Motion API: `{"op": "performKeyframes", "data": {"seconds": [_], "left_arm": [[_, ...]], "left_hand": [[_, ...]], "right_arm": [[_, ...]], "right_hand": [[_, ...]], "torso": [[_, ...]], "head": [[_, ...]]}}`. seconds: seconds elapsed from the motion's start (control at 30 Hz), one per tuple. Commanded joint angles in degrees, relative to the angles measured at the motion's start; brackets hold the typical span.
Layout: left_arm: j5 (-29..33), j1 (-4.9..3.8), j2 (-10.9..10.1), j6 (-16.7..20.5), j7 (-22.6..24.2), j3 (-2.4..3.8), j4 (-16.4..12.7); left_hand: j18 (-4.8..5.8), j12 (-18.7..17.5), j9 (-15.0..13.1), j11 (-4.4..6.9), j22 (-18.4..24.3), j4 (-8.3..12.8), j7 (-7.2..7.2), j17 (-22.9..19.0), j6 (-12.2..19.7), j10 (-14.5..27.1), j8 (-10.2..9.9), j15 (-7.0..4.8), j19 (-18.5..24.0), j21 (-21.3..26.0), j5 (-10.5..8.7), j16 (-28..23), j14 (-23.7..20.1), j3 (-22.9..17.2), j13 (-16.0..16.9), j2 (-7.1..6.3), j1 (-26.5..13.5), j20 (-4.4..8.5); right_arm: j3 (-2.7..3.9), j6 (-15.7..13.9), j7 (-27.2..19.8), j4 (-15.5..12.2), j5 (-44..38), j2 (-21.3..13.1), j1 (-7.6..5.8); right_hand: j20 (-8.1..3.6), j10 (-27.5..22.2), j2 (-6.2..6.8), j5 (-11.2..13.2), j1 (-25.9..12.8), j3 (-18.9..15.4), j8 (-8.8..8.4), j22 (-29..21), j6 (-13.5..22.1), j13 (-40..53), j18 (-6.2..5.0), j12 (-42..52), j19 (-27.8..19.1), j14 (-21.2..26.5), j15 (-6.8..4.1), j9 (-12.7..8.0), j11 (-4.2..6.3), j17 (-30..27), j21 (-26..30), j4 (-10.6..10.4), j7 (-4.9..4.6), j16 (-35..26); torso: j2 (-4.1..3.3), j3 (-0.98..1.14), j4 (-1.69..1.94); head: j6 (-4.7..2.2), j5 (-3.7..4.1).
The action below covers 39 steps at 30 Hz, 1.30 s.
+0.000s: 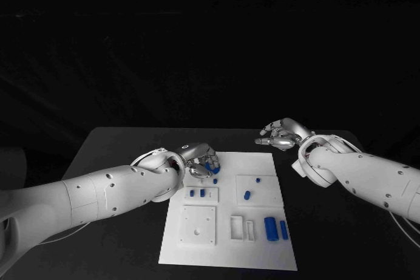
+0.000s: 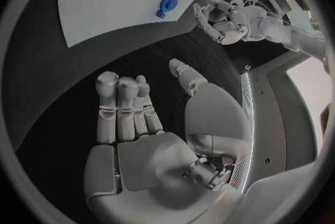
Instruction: Assemble the parts on the task board
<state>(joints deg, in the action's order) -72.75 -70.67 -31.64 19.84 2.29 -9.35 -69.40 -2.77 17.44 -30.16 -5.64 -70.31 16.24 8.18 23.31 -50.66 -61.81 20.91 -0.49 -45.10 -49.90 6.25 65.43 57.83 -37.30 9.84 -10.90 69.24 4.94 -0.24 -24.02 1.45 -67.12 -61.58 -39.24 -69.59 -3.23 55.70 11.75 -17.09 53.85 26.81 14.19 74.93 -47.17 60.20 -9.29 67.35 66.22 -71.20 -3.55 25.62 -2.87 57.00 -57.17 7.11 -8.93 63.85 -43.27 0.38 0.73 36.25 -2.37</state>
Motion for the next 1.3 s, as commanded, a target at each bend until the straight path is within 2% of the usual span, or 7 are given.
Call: {"op": "performKeyframes", "data": {"seconds": [0.03,0.23,0.4,0.6,0.73,0.87,1.3], "left_arm": [[-4.9,0.21,1.0,0.2,1.3,-0.18,1.1],[-7.7,0.57,2.7,-0.4,0.8,-0.6,2.8],[-9.4,0.82,3.7,-2.1,0.1,-1.29,3.9],[-9.9,1.32,4.5,-1.9,0.0,-1.77,5.1],[-10.4,1.49,4.7,-2.2,-0.3,-1.79,5.2],[-10.7,1.58,5.0,-2.4,-0.6,-1.8,5.8],[-10.7,2.22,6.1,-4.2,-0.7,-1.81,8.2]], "left_hand": [[-0.74,-0.7,0.2,-0.27,-0.2,-0.2,-0.11,0.3,-0.2,-0.3,-0.4,0.08,-0.8,-0.3,-0.35,0.6,0.7,0.3,-0.2,-0.6,-0.1,1.19],[-1.51,-2.3,0.6,-0.13,-1.4,-0.1,-0.12,1.7,-0.6,-1.0,-0.8,-0.13,-2.5,-1.8,-0.46,3.1,1.8,0.6,-0.5,-0.85,0.4,1.4],[-2.09,-3.4,0.8,-0.04,-2.4,-0.2,-0.14,2.9,-0.8,-1.4,-1.1,-0.25,-3.6,-3.0,-0.64,5.3,2.5,0.8,-0.6,-0.99,0.5,1.53],[-2.93,-4.9,1.1,-0.25,-3.6,-0.5,-0.03,4.1,-0.7,-0.9,-1.5,-0.1,-5.0,-4.6,-0.96,8.0,3.2,1.0,-0.9,-1.29,0.3,1.46],[-3.11,-5.1,1.2,-0.24,-3.8,-0.5,0.02,4.3,-0.7,-0.9,-1.6,-0.1,-5.4,-4.9,-0.99,8.5,3.4,1.0,-1.0,-1.29,0.4,1.47],[-3.86,-6.2,1.4,-0.45,-4.3,-0.7,0.27,4.7,-0.1,-0.1,-2.1,0.07,-6.5,-5.9,-0.76,9.7,4.2,0.9,-1.4,-1.42,0.5,1.31],[-4.33,-7.1,1.7,-0.36,-4.7,-1.2,-0.05,4.8,-0.3,0.2,-2.2,0.01,-6.9,-6.4,-0.59,10.5,4.4,0.5,-1.8,-0.22,0.4,1.14]], "right_arm": [[0.02,0.5,-0.6,-0.1,-0.3,0.1,0.02],[0.02,0.5,-0.6,-0.3,-0.3,0.2,0.02],[0.02,0.5,-0.6,-0.5,-0.3,0.2,0.02],[0.02,0.5,-0.6,-0.6,-0.3,0.2,0.02],[0.02,0.5,-0.6,-0.8,-0.3,0.1,0.02],[0.03,0.5,-0.6,-0.8,-0.3,0.1,0.02],[0.03,0.5,-0.5,-1.2,-0.3,-0.1,0.02]], "right_hand": [[-0.34,-0.2,-0.05,-0.3,-0.6,-0.3,0.29,0.3,0.0,-0.1,-5.71,0.2,-0.1,-0.4,-0.01,-0.1,0.05,0.0,0.3,0.0,-0.42,-0.2],[-0.34,-0.2,-0.07,-0.3,-0.6,-0.3,0.29,0.3,0.0,-0.1,-5.71,0.3,-0.1,-0.4,-0.01,-0.1,0.05,0.0,0.3,0.0,-0.42,-0.2],[-0.34,-0.2,-0.08,-0.3,-0.6,-0.3,0.3,0.3,0.0,-0.1,-5.71,0.3,-0.1,-0.4,-0.01,-0.1,0.05,0.0,0.3,0.0,-0.42,-0.2],[-0.34,-0.2,-0.09,-0.3,-0.6,-0.3,0.3,0.3,0.0,-0.1,-5.71,0.3,-0.1,-0.4,-0.01,-0.1,0.06,0.0,0.3,0.0,-0.42,-0.2],[-0.34,-0.2,-0.09,-0.3,-0.6,-0.3,0.3,0.3,0.0,-0.1,-5.71,0.3,-0.1,-0.4,-0.01,-0.1,0.06,0.0,0.3,0.0,-0.42,-0.2],[-0.34,-0.2,-0.1,-0.3,-0.6,-0.3,0.3,0.4,0.0,-0.1,-5.71,0.3,-0.1,-0.4,-0.01,-0.1,0.06,0.0,0.3,0.0,-0.42,-0.2],[-0.34,-0.2,-0.11,-0.3,-0.6,-0.3,0.31,0.4,0.0,-0.1,-5.71,0.3,-0.1,-0.4,-0.02,-0.1,0.06,0.0,0.3,0.0,-0.42,-0.2]], "torso": [[-0.03,0.01,-0.04],[-0.02,0.01,-0.01],[0.01,0.02,0.04],[0.03,0.02,0.07],[0.06,0.02,0.13],[0.06,0.01,0.11],[0.12,0.05,0.13]], "head": [[0.17,0.07],[0.36,0.26],[0.55,0.37],[0.66,0.5],[0.76,0.57],[0.8,0.67],[1.04,0.94]]}}
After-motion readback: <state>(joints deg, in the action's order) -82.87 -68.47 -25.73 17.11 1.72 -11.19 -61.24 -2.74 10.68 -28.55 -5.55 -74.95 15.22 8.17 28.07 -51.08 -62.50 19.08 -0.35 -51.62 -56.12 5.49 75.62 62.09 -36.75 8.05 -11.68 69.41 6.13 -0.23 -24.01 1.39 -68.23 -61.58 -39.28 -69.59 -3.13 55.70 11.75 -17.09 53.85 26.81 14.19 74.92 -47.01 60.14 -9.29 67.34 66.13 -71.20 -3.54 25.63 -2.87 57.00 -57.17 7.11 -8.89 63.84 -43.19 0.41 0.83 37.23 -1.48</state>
